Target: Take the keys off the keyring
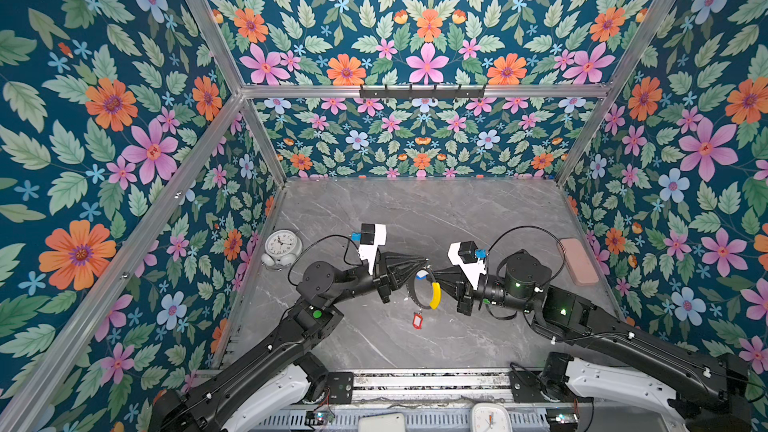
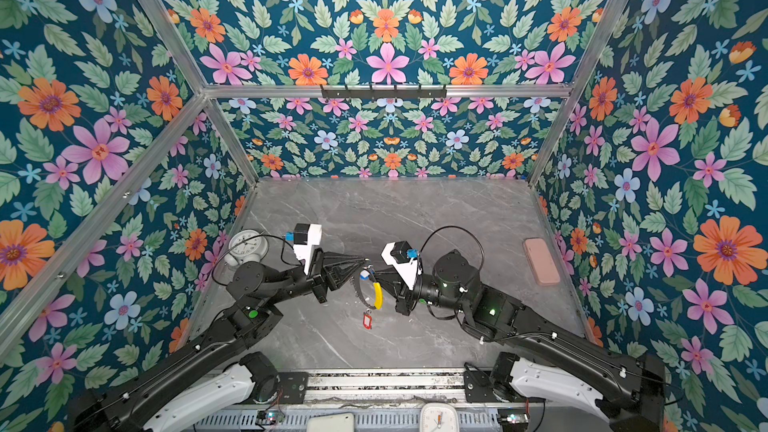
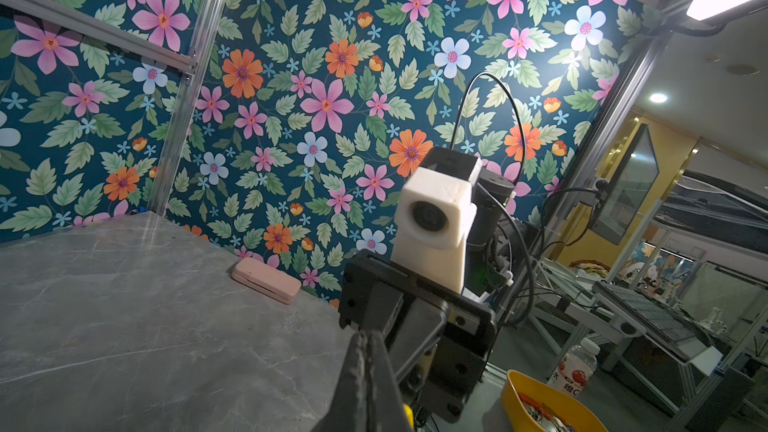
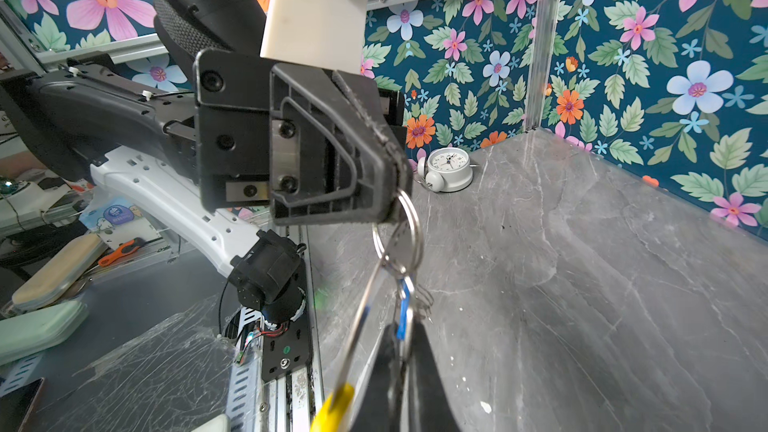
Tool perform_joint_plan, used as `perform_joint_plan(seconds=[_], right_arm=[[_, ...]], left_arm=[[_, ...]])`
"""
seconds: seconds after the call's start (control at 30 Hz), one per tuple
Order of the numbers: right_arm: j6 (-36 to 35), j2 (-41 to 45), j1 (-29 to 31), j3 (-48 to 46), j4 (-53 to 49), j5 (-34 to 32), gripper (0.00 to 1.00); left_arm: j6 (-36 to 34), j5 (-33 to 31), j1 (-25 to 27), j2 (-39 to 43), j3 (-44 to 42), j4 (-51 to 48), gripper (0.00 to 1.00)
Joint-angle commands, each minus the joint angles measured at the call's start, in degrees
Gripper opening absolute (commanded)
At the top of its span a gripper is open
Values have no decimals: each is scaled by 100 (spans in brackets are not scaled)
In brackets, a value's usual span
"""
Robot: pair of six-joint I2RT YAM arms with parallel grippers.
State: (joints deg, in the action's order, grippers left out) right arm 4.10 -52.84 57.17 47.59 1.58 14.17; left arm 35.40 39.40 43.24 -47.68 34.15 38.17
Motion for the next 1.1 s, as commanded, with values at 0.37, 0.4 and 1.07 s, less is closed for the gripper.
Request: perform_joint_plan(seconds=[0.37,0.4,1.07], right_arm=[[-471,439,-171,517,-1769,226,39],[-441,531,-318,545,-1769,354,40],[415,-213,-1032,1008,-310,3060,42]], left_arm=[[-454,378,-11,92,183,-276,0],[-455,415,-11,86,175,-280,0],[-167,937,-17,-83,138,250,0]])
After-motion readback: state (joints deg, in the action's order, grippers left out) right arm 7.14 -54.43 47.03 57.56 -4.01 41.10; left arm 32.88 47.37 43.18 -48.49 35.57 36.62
